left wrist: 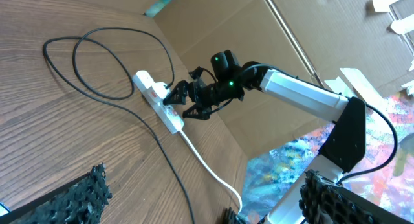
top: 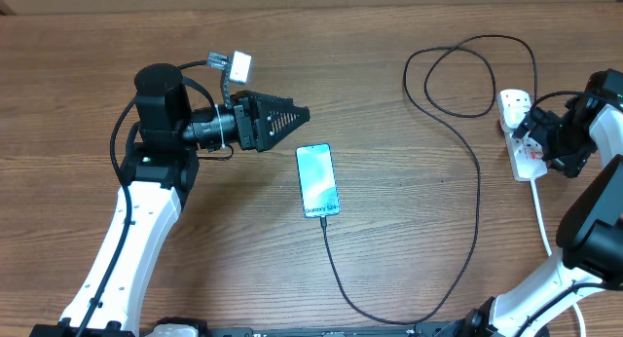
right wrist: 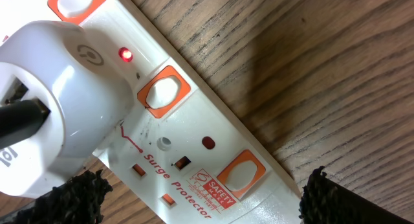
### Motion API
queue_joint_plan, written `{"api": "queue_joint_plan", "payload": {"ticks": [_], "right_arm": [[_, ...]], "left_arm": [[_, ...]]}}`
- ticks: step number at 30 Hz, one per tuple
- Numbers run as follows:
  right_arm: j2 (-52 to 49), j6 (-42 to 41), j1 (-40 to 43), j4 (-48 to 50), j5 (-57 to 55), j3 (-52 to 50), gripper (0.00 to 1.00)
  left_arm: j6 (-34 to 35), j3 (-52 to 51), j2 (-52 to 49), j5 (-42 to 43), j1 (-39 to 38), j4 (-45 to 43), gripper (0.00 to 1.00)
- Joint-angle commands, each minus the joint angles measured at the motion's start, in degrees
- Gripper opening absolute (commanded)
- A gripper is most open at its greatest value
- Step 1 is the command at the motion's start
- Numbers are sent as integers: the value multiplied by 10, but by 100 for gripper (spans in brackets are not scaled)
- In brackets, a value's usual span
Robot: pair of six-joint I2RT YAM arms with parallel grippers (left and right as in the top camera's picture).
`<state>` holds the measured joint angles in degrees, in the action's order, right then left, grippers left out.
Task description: Plug charger to phone and switch on socket
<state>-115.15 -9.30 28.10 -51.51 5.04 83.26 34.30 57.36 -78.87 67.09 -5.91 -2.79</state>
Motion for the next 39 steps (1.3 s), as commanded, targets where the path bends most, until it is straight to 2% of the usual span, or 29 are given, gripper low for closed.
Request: {"api": "queue_joint_plan", "payload": {"ticks": [1, 39], "right_arm": [[-5, -5, -3, 14, 4, 16, 100], [-5, -5, -3, 14, 4, 16, 100]], "left_arm": [[-9, 15, 10, 8, 0, -2, 99], [-12, 13, 8, 7, 0, 3, 100]]}}
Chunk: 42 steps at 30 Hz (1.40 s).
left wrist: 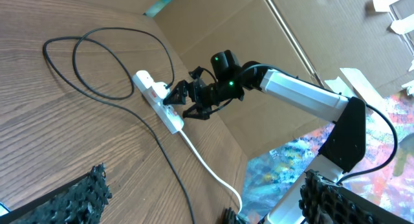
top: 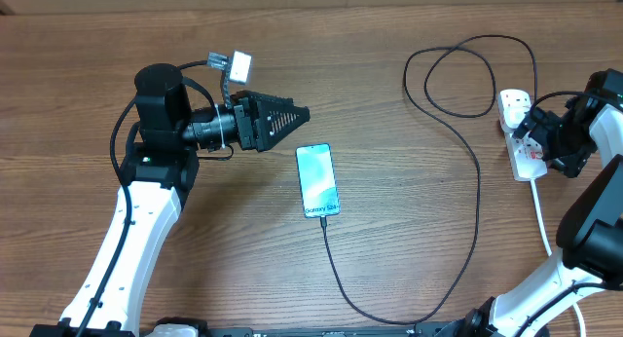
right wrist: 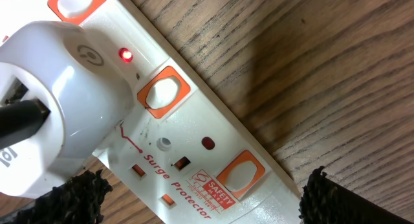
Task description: Plug charger to phone and switch on socket
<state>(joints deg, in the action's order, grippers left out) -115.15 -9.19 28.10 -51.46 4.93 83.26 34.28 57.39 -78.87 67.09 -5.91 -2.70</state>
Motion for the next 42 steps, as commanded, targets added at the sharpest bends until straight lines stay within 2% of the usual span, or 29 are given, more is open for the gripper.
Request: {"api": "queue_joint_plan", "payload": {"ticks": [1, 5, 9, 12, 15, 19, 25, 40, 42], "right_arm": [[-5, -6, -3, 13, 5, 16, 100], [-5, -6, -3, 13, 5, 16, 100], [-5, -6, -3, 13, 5, 16, 100], [-5, -6, -3, 13, 5, 16, 100], [-5, -5, -3, 13, 5, 16, 100], [-5, -6, -3, 13, 5, 16, 100], [-5, -6, -3, 13, 5, 16, 100], [-5, -6, -3, 13, 5, 16, 100], [-5, -6, -3, 13, 5, 16, 100]], "left_arm": [[-38, 12, 9, -1, 1, 7, 100], [-161, -6, 15, -65, -10, 29, 100], [-312, -80, 52, -174, -38, 29, 100], [-366, -162, 94, -242, -49, 16, 100], [-378, -245, 140, -271, -49, -37, 100], [-378, -352, 199, -302, -49, -155, 99], [-382, -454, 261, -327, -49, -265, 100], [-382, -570, 390, -425, -49, -274, 100], [-382, -571, 414, -441, -47, -250, 100]]}}
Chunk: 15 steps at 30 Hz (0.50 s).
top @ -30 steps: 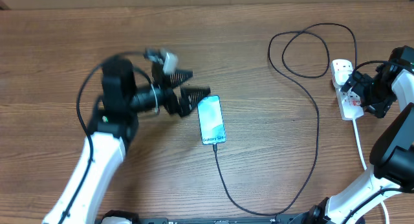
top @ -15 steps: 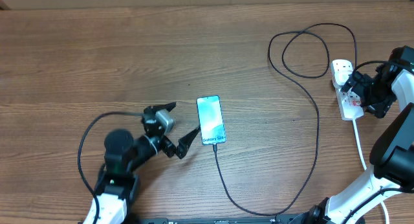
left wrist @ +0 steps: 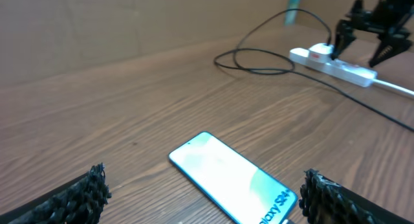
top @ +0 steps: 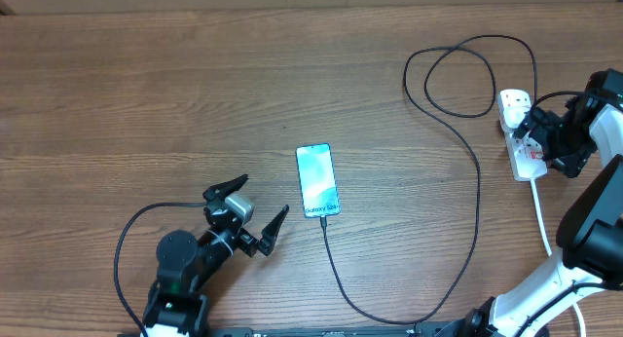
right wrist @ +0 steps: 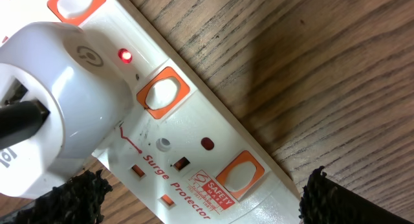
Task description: Plug charger to phone and switch on socket
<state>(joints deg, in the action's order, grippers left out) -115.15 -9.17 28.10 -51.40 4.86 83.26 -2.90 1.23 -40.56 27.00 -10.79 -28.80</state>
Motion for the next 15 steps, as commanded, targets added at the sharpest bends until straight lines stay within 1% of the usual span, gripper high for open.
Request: {"api": "queue_joint_plan", "payload": {"ticks": [1, 7, 15], "right_arm": [[-5, -6, -3, 13, 6, 16, 100], [-5, -6, -3, 13, 6, 16, 100], [-5, -6, -3, 13, 6, 16, 100]], "left_arm": [[-11, -10, 43, -46, 6, 23, 99], [-19, -10, 107, -52, 42, 77, 100], [-19, -10, 220, -62, 109, 226, 99]]}}
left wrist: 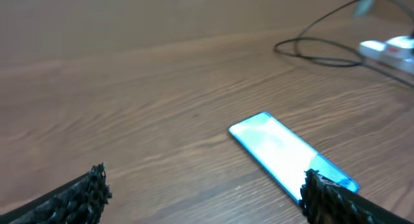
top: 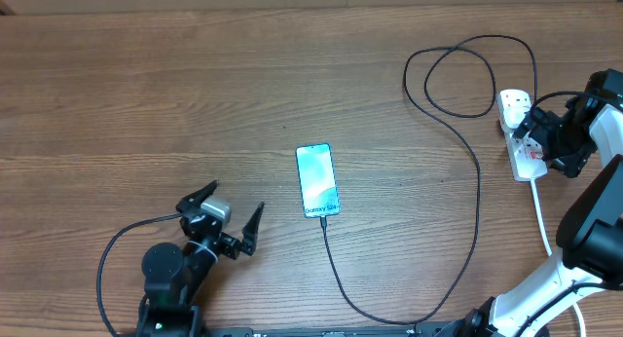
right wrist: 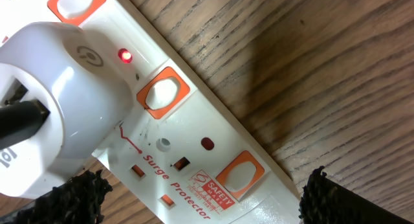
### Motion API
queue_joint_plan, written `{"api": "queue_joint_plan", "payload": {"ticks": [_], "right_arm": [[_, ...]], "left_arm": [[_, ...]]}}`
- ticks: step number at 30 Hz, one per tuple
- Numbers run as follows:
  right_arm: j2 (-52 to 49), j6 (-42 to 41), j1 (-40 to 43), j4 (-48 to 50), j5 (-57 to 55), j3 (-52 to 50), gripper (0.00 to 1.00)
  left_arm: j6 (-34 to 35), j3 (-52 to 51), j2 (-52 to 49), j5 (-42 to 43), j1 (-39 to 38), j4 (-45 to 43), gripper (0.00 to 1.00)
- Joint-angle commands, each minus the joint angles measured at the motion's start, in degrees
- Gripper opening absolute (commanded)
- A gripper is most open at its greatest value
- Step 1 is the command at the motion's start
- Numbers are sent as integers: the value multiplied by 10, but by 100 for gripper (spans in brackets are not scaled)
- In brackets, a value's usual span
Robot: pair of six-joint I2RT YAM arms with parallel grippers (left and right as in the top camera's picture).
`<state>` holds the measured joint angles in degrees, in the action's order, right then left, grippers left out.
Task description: Plug charger to phone and switch on socket
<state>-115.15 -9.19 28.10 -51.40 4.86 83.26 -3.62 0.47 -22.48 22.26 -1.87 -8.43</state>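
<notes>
The phone (top: pixel 317 179) lies face up mid-table with its screen lit, seen also as the phone (left wrist: pixel 284 149) in the left wrist view. A black cable (top: pixel 476 210) runs from its lower end round to the white charger plug (right wrist: pixel 58 88) in the power strip (top: pixel 526 152). A red light (right wrist: pixel 125 54) glows beside the plug, next to an orange-framed switch (right wrist: pixel 163 92). My right gripper (right wrist: pixel 204 188) hovers open just over the strip, also visible as the right gripper (top: pixel 537 132). My left gripper (top: pixel 238 197) is open and empty, low at the front left of the phone.
The cable makes a loose loop (top: pixel 458 79) at the back right. A white lead (top: pixel 541 215) runs from the strip toward the front edge. A cardboard wall (left wrist: pixel 162 17) stands behind the wooden table (top: pixel 146 103).
My left arm has shifted a little to the left near the front edge, still open. The phone now sits further right in its wrist view. The right gripper has not moved.
At the two oldest moments my left arm was raised, its open gripper just left of the phone's top. Then it was folded down by the front edge, and now sits slightly further left. Throughout, the right gripper stayed open over the strip with the red light on.
</notes>
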Motion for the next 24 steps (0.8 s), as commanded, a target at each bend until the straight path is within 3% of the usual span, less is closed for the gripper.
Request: {"api": "queue_joint_plan", "payload": {"ticks": [1, 6, 12, 24], "right_arm": [[-5, -6, -3, 13, 6, 16, 100], [-5, -6, -3, 13, 6, 16, 100], [-5, -6, -3, 13, 6, 16, 100], [-5, -6, -3, 13, 6, 16, 100]], "left_arm": [[-11, -2, 60, -21, 27, 41, 99], [-11, -2, 154, -70, 45, 116, 100], [-11, -2, 223, -163, 45, 124, 100], [-7, -2, 223, -244, 45, 129, 99]]}}
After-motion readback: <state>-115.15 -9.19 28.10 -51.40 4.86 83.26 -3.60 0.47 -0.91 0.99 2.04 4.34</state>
